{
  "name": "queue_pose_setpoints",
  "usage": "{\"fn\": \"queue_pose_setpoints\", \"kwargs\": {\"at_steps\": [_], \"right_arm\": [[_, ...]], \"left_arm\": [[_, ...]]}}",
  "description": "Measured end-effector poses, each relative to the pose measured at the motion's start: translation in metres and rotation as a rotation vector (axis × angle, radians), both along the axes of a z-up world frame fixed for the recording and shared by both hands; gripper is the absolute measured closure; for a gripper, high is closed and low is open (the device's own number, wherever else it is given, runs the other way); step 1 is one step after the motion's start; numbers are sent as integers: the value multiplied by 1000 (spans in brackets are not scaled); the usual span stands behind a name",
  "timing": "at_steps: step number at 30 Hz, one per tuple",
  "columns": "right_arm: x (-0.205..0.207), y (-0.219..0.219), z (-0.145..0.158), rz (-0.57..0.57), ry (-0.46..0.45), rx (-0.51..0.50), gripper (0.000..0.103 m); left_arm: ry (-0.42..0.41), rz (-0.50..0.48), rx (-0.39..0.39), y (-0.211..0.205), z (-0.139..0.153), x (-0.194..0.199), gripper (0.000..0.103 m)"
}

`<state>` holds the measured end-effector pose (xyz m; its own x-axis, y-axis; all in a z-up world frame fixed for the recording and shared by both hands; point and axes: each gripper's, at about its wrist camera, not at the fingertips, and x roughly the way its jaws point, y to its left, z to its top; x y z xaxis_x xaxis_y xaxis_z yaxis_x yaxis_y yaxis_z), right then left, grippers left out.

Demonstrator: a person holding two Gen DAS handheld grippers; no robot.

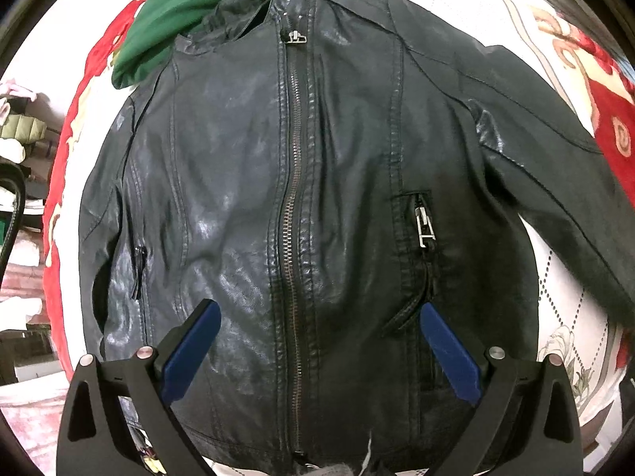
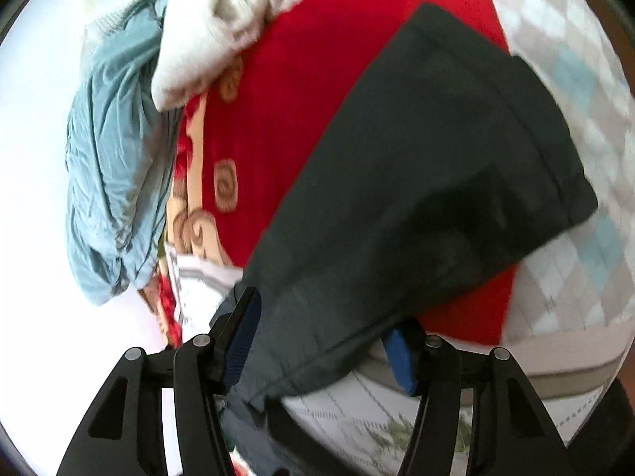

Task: Fold large clothes
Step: 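Grasp the jacket sleeve cuff with the right gripper and lift it, then fold the held sleeve across the jacket body with the right gripper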

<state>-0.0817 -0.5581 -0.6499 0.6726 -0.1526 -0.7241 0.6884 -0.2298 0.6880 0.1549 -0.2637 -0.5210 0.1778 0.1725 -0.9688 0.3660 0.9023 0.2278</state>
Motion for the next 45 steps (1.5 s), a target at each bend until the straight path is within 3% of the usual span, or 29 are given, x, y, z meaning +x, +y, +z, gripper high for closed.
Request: {"fn": "queue_pose_setpoints", "kwargs": {"at_steps": [6, 7, 8, 9, 11, 13, 14, 16, 18, 19, 20, 25, 29, 33, 38, 42, 45], "right_arm": [[16, -23, -22, -4, 92, -5, 41], [19, -26, -14, -17, 97, -26, 54], [18, -28, -4, -25, 95, -70, 86], [18, -31, 8, -20, 106, -117, 90], [28, -38, 34, -5, 102, -214, 90], [38, -48, 34, 37, 119, -225, 87], [44, -55, 23, 66, 141, -201, 70], [50, -66, -8, 96, 149, -100, 49], [48, -71, -25, 67, 112, -63, 59], [49, -73, -22, 59, 126, -71, 81], [50, -74, -14, 63, 124, -99, 93], [64, -62, 50, 70, 141, -238, 95], [94, -44, 102, 146, 162, -355, 95], [156, -13, 146, 287, 204, -476, 96], [253, 58, 170, 548, 254, -605, 96], [346, 153, 160, 816, 302, -701, 96], [398, 244, 127, 1061, 377, -784, 96]], "left_arm": [[-10, 12, -2, -1, 0, 6, 0], [-15, 14, -5, 0, 1, 8, 0], [-21, 17, -7, 1, 2, 9, 0], [-28, 21, -8, 1, 3, 12, 0], [-38, 35, -13, 5, 4, 18, 0], [-40, 53, -16, 9, 4, 23, 0], [-38, 64, -17, 11, 3, 26, 0], [-34, 87, -20, 15, 1, 31, 0], [-38, 105, -27, 19, 1, 36, 0], [-44, 109, -29, 21, 2, 39, 0], [-50, 114, -30, 23, 2, 42, 0], [-59, 165, -40, 40, 3, 56, 0], [-53, 242, -56, 62, 5, 70, 0], [-60, 313, -70, 91, 10, 84, 0], [-77, 406, -79, 144, 15, 100, 0], [-115, 494, -58, 201, 20, 106, 0], [-121, 567, -32, 248, 17, 102, 0]]}}
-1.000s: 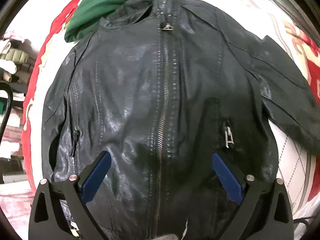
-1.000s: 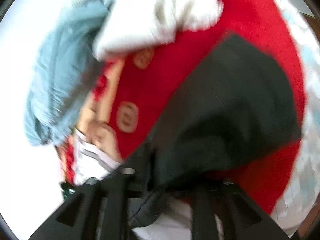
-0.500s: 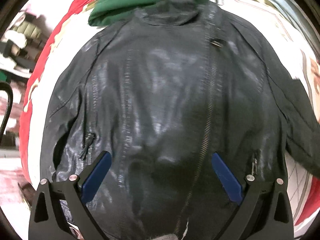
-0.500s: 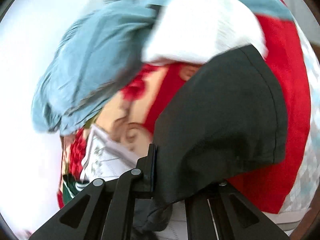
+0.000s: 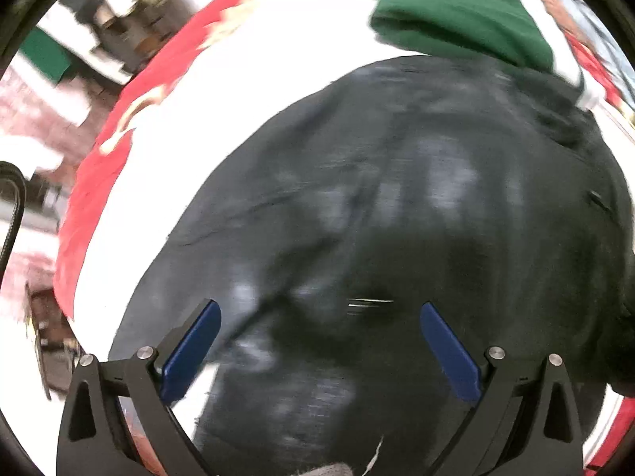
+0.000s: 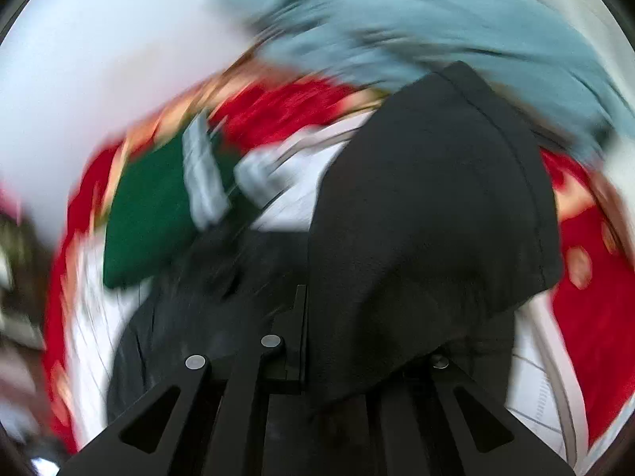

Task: Fold large clothes
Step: 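Fold the held sleeve across the jacket body with the right gripper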

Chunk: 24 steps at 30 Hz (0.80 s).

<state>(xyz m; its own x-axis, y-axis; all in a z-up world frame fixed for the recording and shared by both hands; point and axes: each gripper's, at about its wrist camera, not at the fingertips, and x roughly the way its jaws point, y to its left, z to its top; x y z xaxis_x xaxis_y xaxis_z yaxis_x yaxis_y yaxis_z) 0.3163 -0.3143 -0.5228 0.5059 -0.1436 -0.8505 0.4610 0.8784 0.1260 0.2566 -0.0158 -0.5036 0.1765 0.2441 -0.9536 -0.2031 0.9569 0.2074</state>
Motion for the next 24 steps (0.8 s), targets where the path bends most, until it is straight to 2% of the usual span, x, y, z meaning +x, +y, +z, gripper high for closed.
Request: {"fn": "queue_pose_setpoints", "kwargs": {"at_steps": [2, 5, 6, 7, 8, 9, 11, 12, 14, 17, 20, 24], "right_arm": [[23, 63, -29, 162, 85, -90, 96], [36, 152, -88, 424, 279, -201, 96], [35, 180, -109, 512, 361, -229, 92], [32, 195, -121, 562, 407, -246, 82], [27, 210, -128, 607, 431, -243, 63], [20, 219, -125, 643, 418, -188, 52], [9, 223, -110, 680, 366, -16, 27], [3, 223, -100, 683, 344, 34, 25], [-13, 217, -76, 677, 289, 127, 25], [-34, 198, -57, 609, 267, 234, 25], [-41, 182, -60, 529, 318, 295, 25], [-47, 167, -85, 463, 399, 327, 25]], "left_arm": [[13, 45, 16, 30, -4, -6, 0], [45, 117, 24, 74, -8, -22, 0], [58, 144, 23, 90, -9, -29, 0], [71, 170, 15, 107, -10, -37, 0], [79, 192, 8, 119, -9, -45, 0], [89, 220, -1, 136, -7, -56, 0], [108, 274, -39, 164, -5, -77, 0], [122, 312, -67, 179, -5, -91, 0], [141, 383, -138, 208, -8, -111, 0], [171, 520, -262, 256, -23, -147, 1], [169, 624, -304, 293, -44, -172, 1], [168, 722, -363, 330, -77, -182, 1]]}}
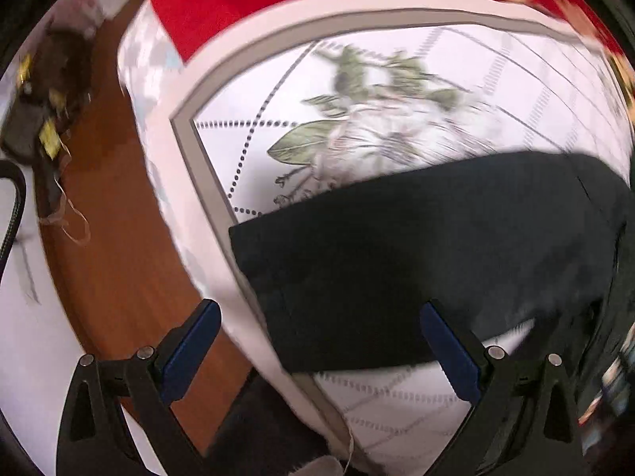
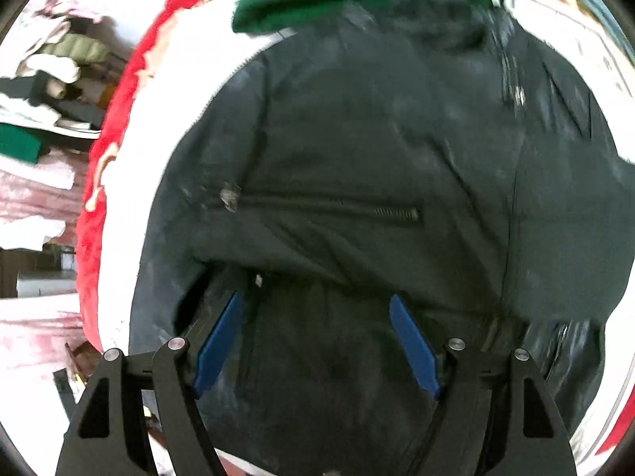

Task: Fold large clothes

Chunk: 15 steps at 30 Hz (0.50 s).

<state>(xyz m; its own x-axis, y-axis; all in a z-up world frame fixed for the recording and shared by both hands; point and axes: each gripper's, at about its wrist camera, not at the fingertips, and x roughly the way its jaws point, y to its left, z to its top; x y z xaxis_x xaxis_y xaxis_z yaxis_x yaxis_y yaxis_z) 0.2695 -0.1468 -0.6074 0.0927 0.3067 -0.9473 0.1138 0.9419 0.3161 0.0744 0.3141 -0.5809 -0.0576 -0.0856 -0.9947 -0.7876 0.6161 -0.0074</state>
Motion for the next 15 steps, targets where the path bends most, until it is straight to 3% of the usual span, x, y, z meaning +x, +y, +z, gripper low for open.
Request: {"fn": "queue_pose_setpoints", "kwargs": {"at_steps": [2, 4, 7, 8, 9, 13, 15], "right_arm": [[3, -7, -9, -26, 23, 17, 25], [2, -1, -16, -42, 34, 27, 25], [5, 1, -18, -75, 49, 49, 25], [5, 2, -18, -83, 49, 52, 25], [9, 4, -15, -85, 46, 55, 25], [11, 12, -10, -85, 34, 51, 25], [12, 18, -11, -82, 40, 52, 25]], "left_arm": [[-12, 14, -27, 10, -17, 4, 7], [-20, -8, -5, 17, -26, 10, 10], [-62, -83, 97, 16, -11, 29, 39], [-71, -115, 139, 18, -2, 35, 58], [-94, -134, 154, 21, 5, 39, 97], [-149, -156, 240, 60, 28, 71, 98], [-174, -156, 260, 89, 25, 91, 95]]}}
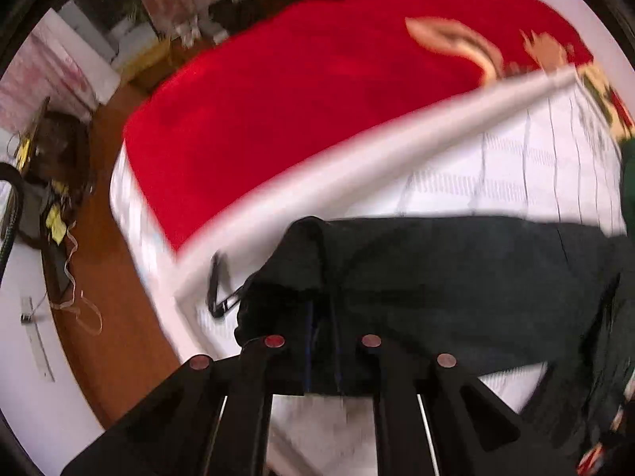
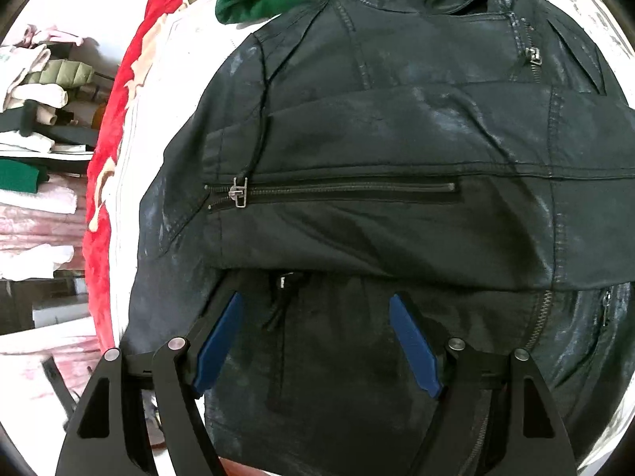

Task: Fold large clothes

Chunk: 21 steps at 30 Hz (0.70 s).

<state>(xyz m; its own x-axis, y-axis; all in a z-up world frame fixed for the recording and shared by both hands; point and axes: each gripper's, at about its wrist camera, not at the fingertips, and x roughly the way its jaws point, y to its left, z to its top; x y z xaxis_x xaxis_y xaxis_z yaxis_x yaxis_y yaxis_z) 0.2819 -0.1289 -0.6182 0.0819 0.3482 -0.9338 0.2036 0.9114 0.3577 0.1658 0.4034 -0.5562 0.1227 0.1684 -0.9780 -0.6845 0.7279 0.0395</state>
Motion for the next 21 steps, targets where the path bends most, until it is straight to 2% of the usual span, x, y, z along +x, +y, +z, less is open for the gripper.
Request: {"fn": "queue_pose_setpoints", "kwargs": {"at_steps": [2, 5, 7, 8, 9, 11, 14, 15, 17, 19, 21], "right_arm": [[0, 4, -1, 6, 7, 7, 25], [2, 11, -4, 10, 17, 18, 25], [3, 14, -4, 5, 21, 37, 25], [3, 13, -4, -2, 24, 56, 25], [3, 14, -5, -7, 28, 69, 25], [3, 15, -6, -14, 38, 86, 25], [1, 15, -7, -21, 53, 97, 25], [0, 15, -8, -22, 59, 97, 25], [-1, 19, -10, -24, 74, 98, 25], [-3, 19, -13, -27, 89, 99, 25], [-4, 23, -14, -24, 95, 100, 25]], "left_arm": [[-10, -2, 0, 24, -12, 18, 92], [-26, 7, -88, 49, -19, 23, 91], [-79, 41, -140, 65, -11, 16, 86], [-127, 71, -178, 73, -4, 5, 73], [-166, 97, -210, 76, 2, -5, 50], [-234, 164, -271, 75, 13, -23, 18], [-281, 301, -357, 63, 13, -69, 17], [-282, 341, -388, 37, 13, -77, 17], [-301, 416, -454, 17, 1, -97, 18], [-310, 484, -514, 0, -18, -102, 18], [-341, 549, -523, -13, -33, -97, 18]]}}
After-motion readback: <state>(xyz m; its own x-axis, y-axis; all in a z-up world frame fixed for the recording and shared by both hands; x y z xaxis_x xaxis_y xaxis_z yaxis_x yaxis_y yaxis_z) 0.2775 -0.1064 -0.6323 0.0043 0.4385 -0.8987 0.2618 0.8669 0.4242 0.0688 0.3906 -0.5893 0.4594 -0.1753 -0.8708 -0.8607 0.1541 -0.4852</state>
